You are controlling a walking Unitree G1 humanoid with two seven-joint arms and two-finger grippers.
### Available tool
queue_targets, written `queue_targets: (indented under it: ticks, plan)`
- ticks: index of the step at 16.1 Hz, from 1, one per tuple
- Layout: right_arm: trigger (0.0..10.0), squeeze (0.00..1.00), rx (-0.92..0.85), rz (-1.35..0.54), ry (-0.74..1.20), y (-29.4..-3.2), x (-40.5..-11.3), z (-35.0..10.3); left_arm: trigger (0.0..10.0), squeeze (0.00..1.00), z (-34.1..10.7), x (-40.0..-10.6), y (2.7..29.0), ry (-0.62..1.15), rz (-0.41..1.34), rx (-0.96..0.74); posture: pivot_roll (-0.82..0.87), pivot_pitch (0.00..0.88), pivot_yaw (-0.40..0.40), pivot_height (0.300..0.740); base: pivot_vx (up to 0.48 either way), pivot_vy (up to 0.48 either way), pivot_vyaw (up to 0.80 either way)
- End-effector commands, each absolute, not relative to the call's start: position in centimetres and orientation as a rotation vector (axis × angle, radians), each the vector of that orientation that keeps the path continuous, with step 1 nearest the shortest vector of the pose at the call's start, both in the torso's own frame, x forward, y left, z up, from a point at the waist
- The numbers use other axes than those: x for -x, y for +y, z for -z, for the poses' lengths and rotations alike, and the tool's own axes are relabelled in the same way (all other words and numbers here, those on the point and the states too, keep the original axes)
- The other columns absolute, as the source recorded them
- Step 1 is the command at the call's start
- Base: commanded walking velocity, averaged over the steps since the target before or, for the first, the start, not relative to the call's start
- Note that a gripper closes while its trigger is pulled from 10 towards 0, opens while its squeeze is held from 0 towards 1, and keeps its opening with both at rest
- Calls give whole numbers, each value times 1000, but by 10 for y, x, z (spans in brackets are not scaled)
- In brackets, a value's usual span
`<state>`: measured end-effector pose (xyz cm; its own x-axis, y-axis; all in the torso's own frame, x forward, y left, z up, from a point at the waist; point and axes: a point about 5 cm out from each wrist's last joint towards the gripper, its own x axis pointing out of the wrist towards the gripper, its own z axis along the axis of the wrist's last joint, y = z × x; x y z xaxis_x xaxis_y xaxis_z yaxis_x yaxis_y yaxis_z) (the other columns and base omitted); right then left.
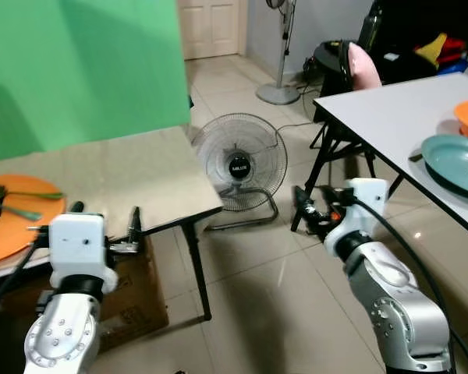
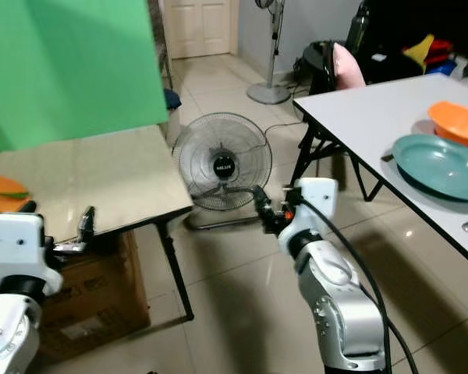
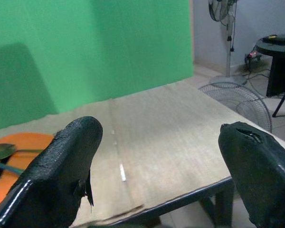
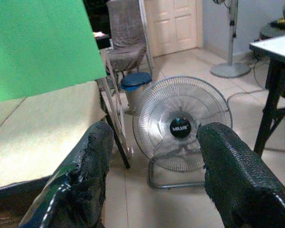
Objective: Setting the table
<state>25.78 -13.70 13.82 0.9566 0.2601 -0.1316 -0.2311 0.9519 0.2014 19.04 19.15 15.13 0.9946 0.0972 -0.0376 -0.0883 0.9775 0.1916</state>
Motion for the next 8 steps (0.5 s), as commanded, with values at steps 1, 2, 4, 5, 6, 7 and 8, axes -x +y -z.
queue_targets:
  ticks: [1,2,4,5,6,7,8]
  plan:
    - [10000,0,-179,-239,167,-142,-258,-138,10000,0,-154,-191,187,36,-82,-187,-83,0,25,740,0,356,0]
    - [10000,0,-181,-244,169,-141,-258,-138,10000,0,-153,-192,188,37,-82,-187,-85,0,30,740,0,360,0]
    - [10000,0,-198,-254,175,-140,-258,-138,10000,0,-154,-192,187,37,-78,-189,-75,0,33,740,0,356,0]
    - [10000,0,-209,-256,185,-139,-257,-136,10000,0,-155,-191,187,36,-76,-191,-69,0,32,740,0,356,0]
    - [10000,0,-213,-257,192,-139,-256,-135,10000,0,-155,-191,188,35,-78,-191,-69,0,32,740,0,356,0]
    - [10000,0,-218,-265,196,-137,-256,-135,10000,0,-155,-190,189,38,-84,-194,-64,0,32,740,0,360,0]
    - [10000,0,-219,-270,199,-136,-255,-134,10000,0,-155,-189,190,40,-86,-194,-64,0,32,740,0,360,0]
